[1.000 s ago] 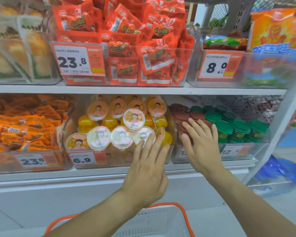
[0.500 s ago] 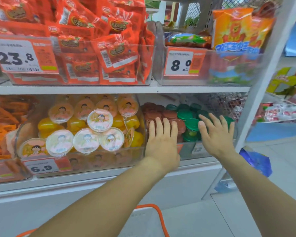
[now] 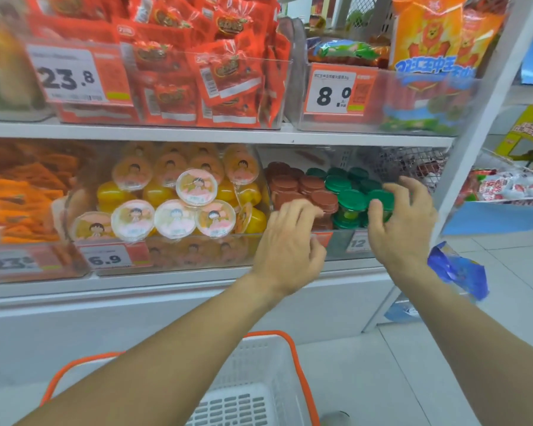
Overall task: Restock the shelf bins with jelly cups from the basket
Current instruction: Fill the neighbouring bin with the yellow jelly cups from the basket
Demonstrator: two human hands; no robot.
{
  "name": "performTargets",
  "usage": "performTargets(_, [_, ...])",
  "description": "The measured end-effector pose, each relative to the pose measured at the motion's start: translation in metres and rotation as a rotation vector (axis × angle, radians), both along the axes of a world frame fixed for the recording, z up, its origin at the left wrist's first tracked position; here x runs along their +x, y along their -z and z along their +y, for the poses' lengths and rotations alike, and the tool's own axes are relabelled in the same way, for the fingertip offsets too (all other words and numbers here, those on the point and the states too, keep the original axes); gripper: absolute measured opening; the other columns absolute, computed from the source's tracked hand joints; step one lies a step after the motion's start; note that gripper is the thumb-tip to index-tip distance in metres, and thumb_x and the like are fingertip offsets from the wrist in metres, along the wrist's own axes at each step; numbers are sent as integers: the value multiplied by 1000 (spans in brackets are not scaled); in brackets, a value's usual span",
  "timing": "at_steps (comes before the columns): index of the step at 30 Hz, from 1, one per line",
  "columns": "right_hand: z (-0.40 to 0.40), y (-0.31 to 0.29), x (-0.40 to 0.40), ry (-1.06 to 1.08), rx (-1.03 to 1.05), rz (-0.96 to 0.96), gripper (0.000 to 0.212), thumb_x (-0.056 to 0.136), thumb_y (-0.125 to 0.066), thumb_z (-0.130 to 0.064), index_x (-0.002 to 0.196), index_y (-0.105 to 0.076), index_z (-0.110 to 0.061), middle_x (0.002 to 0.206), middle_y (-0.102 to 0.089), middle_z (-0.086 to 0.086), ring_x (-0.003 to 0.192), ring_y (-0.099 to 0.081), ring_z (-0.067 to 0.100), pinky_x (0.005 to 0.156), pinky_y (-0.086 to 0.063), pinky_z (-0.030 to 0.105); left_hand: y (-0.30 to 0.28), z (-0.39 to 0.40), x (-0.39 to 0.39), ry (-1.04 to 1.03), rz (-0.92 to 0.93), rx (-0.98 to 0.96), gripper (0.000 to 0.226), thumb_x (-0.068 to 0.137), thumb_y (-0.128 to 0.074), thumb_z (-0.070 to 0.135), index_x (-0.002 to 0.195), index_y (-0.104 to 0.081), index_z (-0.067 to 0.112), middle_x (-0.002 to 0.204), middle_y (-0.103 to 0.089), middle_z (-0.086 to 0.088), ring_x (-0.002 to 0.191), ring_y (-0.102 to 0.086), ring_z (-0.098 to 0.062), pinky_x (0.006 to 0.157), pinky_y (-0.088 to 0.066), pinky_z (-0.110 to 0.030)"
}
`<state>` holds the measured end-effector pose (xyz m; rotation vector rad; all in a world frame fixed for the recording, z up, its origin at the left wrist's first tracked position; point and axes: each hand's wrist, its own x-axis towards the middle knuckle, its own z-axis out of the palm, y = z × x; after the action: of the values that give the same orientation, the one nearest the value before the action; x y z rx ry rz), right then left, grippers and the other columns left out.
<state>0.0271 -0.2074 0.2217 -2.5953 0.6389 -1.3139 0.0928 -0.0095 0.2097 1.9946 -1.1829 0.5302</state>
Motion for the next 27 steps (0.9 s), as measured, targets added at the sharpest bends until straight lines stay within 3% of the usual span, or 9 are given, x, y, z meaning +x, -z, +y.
performTargets(2, [31, 4, -9, -133, -138, -66, 22, 90, -48, -23, 95, -61, -6, 102, -58, 13, 89, -56, 33, 75, -42, 43, 16, 27, -11, 30, 143, -139, 19, 80, -57, 12, 99, -58, 14, 91, -55, 8, 81, -51, -11, 70, -46, -33])
performTargets(4, [64, 21, -14, -292, -95, 102, 15, 86, -48, -24, 85, -56, -11, 79, -59, 5, 65, -55, 31, 58, -38, 35, 41, 58, -19, -29, 272, -128, 11, 80, -55, 13, 90, -58, 18, 68, -48, 18, 62, -44, -7, 58, -38, -28])
performTargets(7, [112, 73, -17, -297, 103, 452, 8, 87, -50, -26, 89, -52, -19, 73, -64, 1, 70, -62, 34, 57, -37, 34, 88, 116, -19, -140, 406, 34, 11, 80, -51, 22, 89, -57, 23, 55, -48, 17, 56, -48, -12, 57, -34, -27])
performTargets(9, [138, 121, -21, -184, 270, 753, 12, 92, -50, -29, 101, -52, -21, 94, -66, 3, 94, -64, 32, 70, -43, 34, 119, 161, -13, -249, 471, 175, 11, 84, -51, 21, 94, -57, 22, 61, -55, 12, 65, -59, -21, 60, -38, -29])
performTargets(12, [160, 188, -43, 21, 475, 1049, 41, 89, -57, -30, 124, -45, -13, 124, -50, 9, 121, -51, 30, 92, -46, 37, 163, 236, -4, -484, 554, 313, 15, 90, -55, 15, 105, -55, 17, 84, -64, 1, 81, -64, -30, 64, -42, -34])
performTargets(16, [167, 223, -71, 114, 619, 1227, 39, 93, -57, -24, 125, -41, -8, 123, -53, 8, 116, -59, 26, 88, -48, 32, 211, 330, 0, -841, 649, 523, 41, 78, -66, 9, 117, -55, 0, 111, -58, -18, 103, -55, -37, 87, -48, -47])
performTargets(19, [168, 226, -75, 111, 463, 1224, 21, 97, -47, -11, 118, -47, -8, 110, -58, 4, 103, -64, 21, 73, -48, 25, 235, 357, -13, -1092, 800, 741, 65, 81, -67, 24, 134, -36, 2, 125, -46, -17, 116, -45, -36, 96, -43, -48])
performTargets(23, [178, 217, -71, 107, 219, 1377, 23, 97, -43, -7, 115, -57, -12, 91, -52, -3, 99, -64, 17, 73, -50, 23, 242, 358, -17, -1097, 1021, 595, 55, 89, -60, 17, 132, -32, -1, 128, -45, -19, 117, -49, -37, 93, -46, -48])
performTargets(27, [193, 183, -57, 141, 75, 1453, 28, 91, -48, -6, 112, -64, -16, 112, -63, 1, 103, -64, 17, 70, -48, 23, 224, 359, -4, -1024, 1030, 682, 37, 90, -55, 10, 123, -44, -3, 123, -52, -19, 115, -54, -37, 92, -47, -41])
